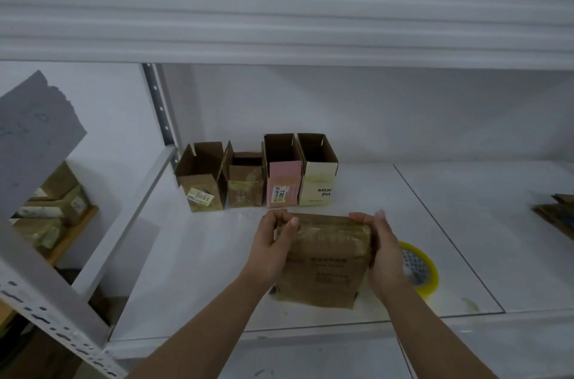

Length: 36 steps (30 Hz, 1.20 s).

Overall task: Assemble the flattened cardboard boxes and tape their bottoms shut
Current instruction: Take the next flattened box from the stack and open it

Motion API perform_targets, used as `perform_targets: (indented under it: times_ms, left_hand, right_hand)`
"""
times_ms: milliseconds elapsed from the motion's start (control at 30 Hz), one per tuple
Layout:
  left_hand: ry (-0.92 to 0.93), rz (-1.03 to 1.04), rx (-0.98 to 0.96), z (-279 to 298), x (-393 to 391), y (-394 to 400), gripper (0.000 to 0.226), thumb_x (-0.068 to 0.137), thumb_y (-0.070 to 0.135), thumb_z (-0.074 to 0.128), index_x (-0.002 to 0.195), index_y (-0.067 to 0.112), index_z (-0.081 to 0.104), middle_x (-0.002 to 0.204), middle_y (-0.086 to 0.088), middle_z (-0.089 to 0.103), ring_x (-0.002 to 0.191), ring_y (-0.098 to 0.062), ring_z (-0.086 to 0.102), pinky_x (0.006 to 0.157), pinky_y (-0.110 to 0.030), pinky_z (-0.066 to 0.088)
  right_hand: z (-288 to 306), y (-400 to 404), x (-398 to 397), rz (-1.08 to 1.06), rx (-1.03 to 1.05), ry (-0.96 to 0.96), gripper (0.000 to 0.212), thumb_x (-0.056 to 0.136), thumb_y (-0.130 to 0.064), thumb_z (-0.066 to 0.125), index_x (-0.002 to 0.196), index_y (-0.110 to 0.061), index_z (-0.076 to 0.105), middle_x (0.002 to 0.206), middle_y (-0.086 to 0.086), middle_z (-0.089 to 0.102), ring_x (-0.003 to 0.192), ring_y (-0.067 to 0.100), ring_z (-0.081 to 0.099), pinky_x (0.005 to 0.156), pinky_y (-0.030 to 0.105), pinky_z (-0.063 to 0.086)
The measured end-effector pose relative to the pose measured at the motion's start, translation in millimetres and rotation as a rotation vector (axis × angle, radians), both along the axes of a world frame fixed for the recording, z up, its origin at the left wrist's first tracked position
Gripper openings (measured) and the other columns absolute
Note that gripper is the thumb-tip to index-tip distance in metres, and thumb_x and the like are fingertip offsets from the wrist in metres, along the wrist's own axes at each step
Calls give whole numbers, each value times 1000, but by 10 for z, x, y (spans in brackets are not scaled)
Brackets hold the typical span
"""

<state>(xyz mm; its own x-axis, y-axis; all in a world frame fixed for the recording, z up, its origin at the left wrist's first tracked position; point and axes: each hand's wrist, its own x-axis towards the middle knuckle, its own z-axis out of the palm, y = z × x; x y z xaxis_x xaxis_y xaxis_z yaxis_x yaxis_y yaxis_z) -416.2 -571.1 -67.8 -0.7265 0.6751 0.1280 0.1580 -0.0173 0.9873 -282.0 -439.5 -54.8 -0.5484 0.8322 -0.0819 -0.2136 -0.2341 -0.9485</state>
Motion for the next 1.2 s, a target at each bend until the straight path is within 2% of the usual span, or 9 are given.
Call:
perform_targets:
  times_ms: [100, 200, 333, 500, 633, 800, 900, 1067, 1200]
  left_hand:
    - [-40, -16, -27, 7, -2, 37, 5, 98, 26, 54, 98, 22, 55, 110, -2, 58, 106, -23, 55, 92, -45, 51]
    - [15, -15, -124, 28, -21, 69, 8, 100, 23, 47, 101, 23, 54, 118, -2, 52, 111, -23, 51, 97, -46, 48]
    - [247, -18, -245, 128, -2, 85, 21, 104, 27, 35, 106, 14, 51, 114, -2, 48, 106, -17, 47, 93, -32, 40]
    - [591, 77, -370, 206, 29, 103, 41, 99, 48, 24, 115, 25, 53, 128, 2, 50, 122, -20, 45, 109, -46, 27]
    - [835, -18, -570, 309, 89, 177, 47, 102, 47, 26, 144, 32, 38, 158, 5, 25, 149, -21, 8, 118, -53, 3]
    - [868, -255, -860, 342, 113, 251, 56, 100, 54, 11, 153, 37, 9, 163, 11, -2, 149, -25, -13, 118, -54, 4]
    - [873, -252, -867, 347, 116, 240, 55, 101, 52, 13, 154, 37, 8, 162, 12, -1, 149, -24, -11, 119, -53, 8]
    - [878, -236, -851, 331, 133, 244, 54, 101, 51, 14, 153, 38, 10, 162, 12, 4, 149, -23, -6, 119, -53, 12]
    - [884, -243, -845, 330, 124, 233, 53, 101, 51, 16, 153, 40, 9, 162, 12, 1, 149, -23, -10, 118, -55, 7]
  right_hand:
    - [-64, -38, 11, -10, 173, -129, 13, 97, -18, 56, 104, -18, 66, 103, 0, 67, 92, 15, 63, 68, 19, 51]
    - [-82, -32, -7, -4, 198, -211, 23, 96, -7, 54, 104, -25, 66, 107, -2, 65, 92, 12, 61, 67, 21, 49]
    - [-42, -17, -17, 6, 235, -273, 27, 98, -6, 49, 108, -25, 65, 104, -3, 63, 89, 9, 60, 64, 17, 48]
    - [-75, 29, 16, 28, 268, -292, 25, 99, -8, 49, 111, -25, 62, 106, 2, 65, 93, 15, 62, 75, 25, 52]
    - [-28, 10, 8, 78, 304, -316, 23, 100, -9, 48, 114, -21, 61, 107, 3, 64, 89, 11, 62, 64, 12, 49]
    - [23, 321, 319, 26, 225, -326, 35, 103, -33, 41, 131, -23, 61, 124, -5, 59, 113, 15, 58, 90, 28, 43]
    - [-115, 553, 464, -39, 307, -578, 36, 97, -8, 51, 132, -13, 57, 120, 7, 60, 116, 29, 58, 87, 26, 44]
    - [-435, 469, 578, 374, 648, -1363, 78, 86, -26, 57, 153, -24, 18, 145, 11, 44, 138, 32, 37, 117, 38, 26]
    - [-571, 436, 640, 184, 749, -1418, 71, 92, -22, 56, 152, -33, 21, 147, 10, 44, 140, 32, 33, 110, 36, 36]
